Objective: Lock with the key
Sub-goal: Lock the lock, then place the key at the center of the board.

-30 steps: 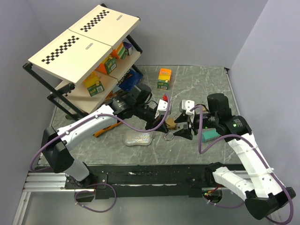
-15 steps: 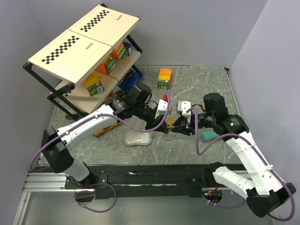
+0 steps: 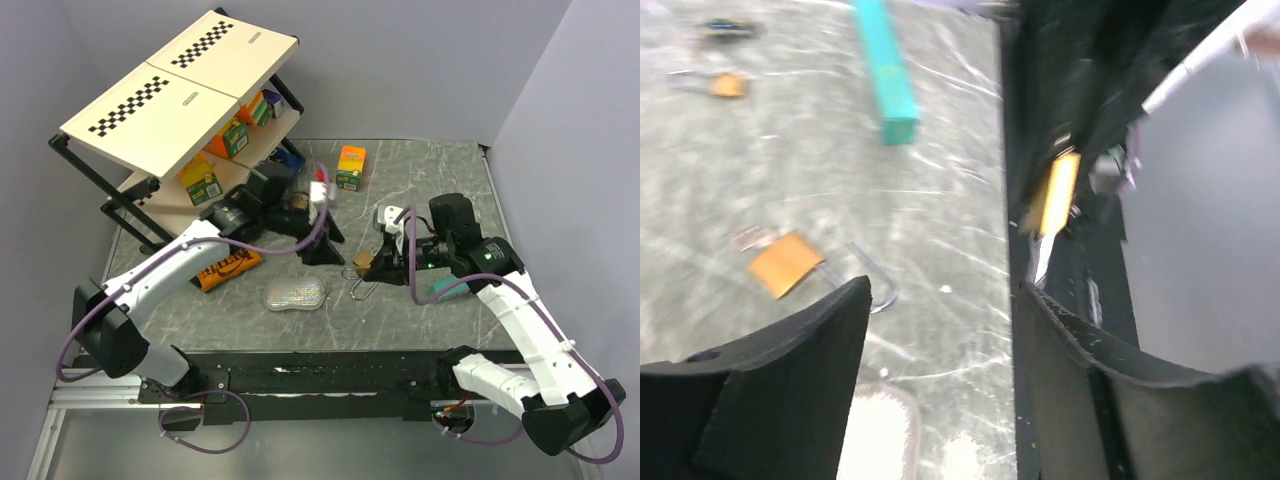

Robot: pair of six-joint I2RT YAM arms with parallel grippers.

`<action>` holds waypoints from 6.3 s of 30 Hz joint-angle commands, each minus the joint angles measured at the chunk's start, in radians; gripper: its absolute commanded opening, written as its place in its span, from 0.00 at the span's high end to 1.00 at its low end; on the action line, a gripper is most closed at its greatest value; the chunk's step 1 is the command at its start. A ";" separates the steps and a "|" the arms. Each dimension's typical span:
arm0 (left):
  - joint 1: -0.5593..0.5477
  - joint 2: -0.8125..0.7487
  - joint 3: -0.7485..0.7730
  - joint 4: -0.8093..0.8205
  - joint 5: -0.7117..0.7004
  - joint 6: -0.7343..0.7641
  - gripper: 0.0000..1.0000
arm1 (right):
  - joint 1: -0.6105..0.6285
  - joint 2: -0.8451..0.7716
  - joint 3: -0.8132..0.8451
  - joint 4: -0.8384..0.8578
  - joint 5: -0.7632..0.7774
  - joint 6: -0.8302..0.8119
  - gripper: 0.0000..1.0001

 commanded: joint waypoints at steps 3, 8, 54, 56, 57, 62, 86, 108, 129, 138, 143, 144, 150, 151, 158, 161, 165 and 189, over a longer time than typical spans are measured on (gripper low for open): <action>0.114 -0.094 -0.039 0.121 0.128 -0.099 0.34 | -0.100 -0.033 0.021 0.211 -0.143 0.253 1.00; 0.100 -0.128 -0.057 0.104 0.154 -0.086 0.31 | -0.134 -0.046 0.003 0.373 -0.201 0.435 1.00; -0.019 -0.148 -0.010 0.164 0.114 -0.142 0.83 | -0.083 -0.085 0.000 0.373 -0.218 0.469 1.00; -0.021 -0.144 -0.010 0.172 0.113 -0.153 0.90 | -0.079 -0.086 0.000 0.380 -0.221 0.472 1.00; -0.022 -0.142 -0.010 0.175 0.108 -0.159 0.93 | -0.080 -0.086 -0.002 0.383 -0.223 0.474 1.00; -0.045 -0.133 -0.005 0.204 0.100 -0.168 0.99 | -0.071 -0.083 -0.018 0.413 -0.229 0.500 1.00; -0.130 -0.048 0.007 0.457 0.097 -0.402 0.99 | 0.039 -0.040 -0.061 0.508 -0.221 0.488 1.00; 0.025 -0.108 -0.011 0.197 0.125 -0.185 0.99 | -0.102 -0.052 0.060 0.128 -0.194 0.299 0.20; -0.007 -0.128 -0.042 0.106 0.146 -0.064 0.99 | -0.168 -0.002 0.129 0.043 -0.205 0.190 0.45; -0.015 -0.139 -0.054 0.123 0.128 -0.075 0.99 | -0.136 0.003 0.107 0.023 -0.191 0.172 0.70; -0.010 -0.145 -0.071 0.158 0.126 -0.107 0.99 | -0.137 0.009 0.118 -0.024 -0.197 0.143 0.72; -0.010 -0.142 -0.071 0.158 0.128 -0.107 0.99 | -0.137 0.012 0.118 -0.029 -0.197 0.139 0.73; -0.012 -0.134 -0.057 0.149 0.128 -0.096 0.99 | -0.137 0.024 0.133 -0.041 -0.209 0.135 0.81; -0.010 -0.133 -0.057 0.150 0.128 -0.096 0.99 | -0.137 0.027 0.135 -0.044 -0.211 0.133 0.78; -0.010 -0.139 -0.062 0.149 0.125 -0.096 0.99 | -0.139 0.030 0.135 -0.034 -0.212 0.136 0.75; -0.012 -0.140 -0.063 0.146 0.126 -0.093 0.99 | -0.137 0.032 0.139 -0.023 -0.229 0.149 0.90; -0.009 -0.147 -0.071 0.129 0.125 -0.081 0.99 | -0.136 0.032 0.144 -0.037 -0.232 0.132 1.00; 0.070 -0.164 -0.126 0.080 0.041 -0.032 0.99 | -0.447 0.391 0.129 0.043 0.311 0.247 1.00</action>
